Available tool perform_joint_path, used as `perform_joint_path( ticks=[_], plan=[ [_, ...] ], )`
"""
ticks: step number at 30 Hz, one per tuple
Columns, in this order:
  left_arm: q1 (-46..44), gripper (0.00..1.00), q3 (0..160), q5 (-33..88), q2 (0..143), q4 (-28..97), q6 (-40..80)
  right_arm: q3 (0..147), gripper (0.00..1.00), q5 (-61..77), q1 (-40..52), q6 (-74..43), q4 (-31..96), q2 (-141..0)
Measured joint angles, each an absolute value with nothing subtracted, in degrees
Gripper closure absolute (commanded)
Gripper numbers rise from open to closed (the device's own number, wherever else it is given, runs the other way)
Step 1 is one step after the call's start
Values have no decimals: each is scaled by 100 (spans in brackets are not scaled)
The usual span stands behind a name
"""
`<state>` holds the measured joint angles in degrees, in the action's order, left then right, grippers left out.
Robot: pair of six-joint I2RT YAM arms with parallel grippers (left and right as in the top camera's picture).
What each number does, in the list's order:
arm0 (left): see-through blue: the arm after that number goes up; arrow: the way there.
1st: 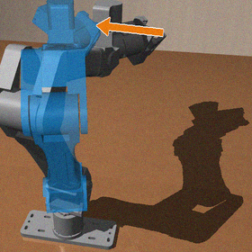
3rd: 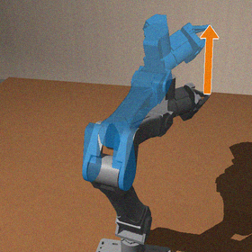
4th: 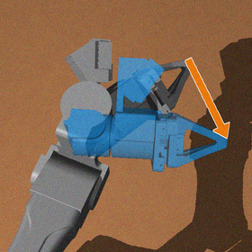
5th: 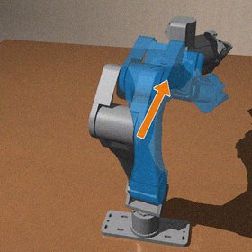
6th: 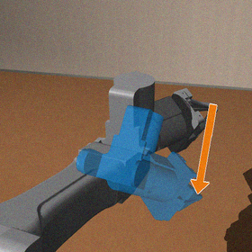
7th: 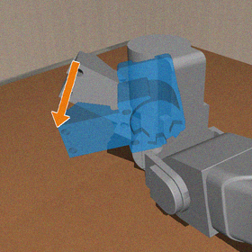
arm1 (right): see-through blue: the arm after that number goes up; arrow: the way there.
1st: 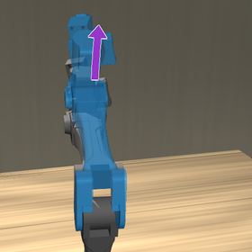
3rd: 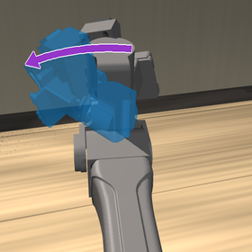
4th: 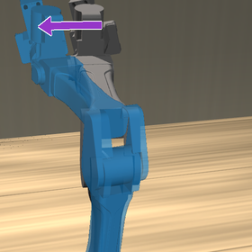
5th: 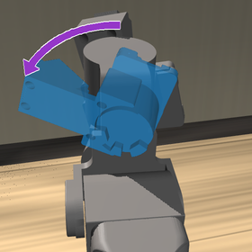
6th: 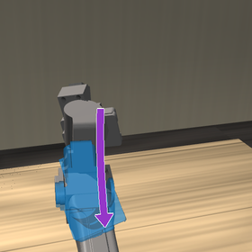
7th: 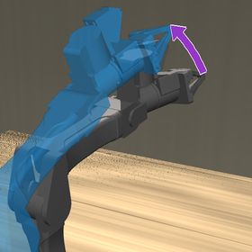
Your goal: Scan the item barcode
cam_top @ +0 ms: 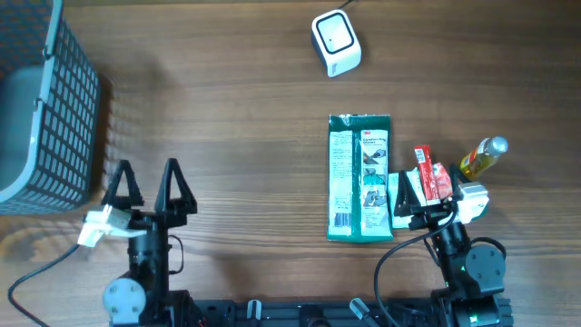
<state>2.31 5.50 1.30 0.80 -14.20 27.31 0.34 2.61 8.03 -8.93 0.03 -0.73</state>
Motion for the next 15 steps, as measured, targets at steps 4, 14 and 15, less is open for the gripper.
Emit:
perform_joint_path(
  ticks=[4,14,15],
  plan=[
    [231,0,222,43,80,-1350,2731,36,0,263,803,-893,3,-73],
    [231,0,36,-276,78,366,2167,34,0,261,803,-893,3,-73],
    [231,0,36,-270,78,368,1953,36,0,261,803,-893,5,-73]
  ],
)
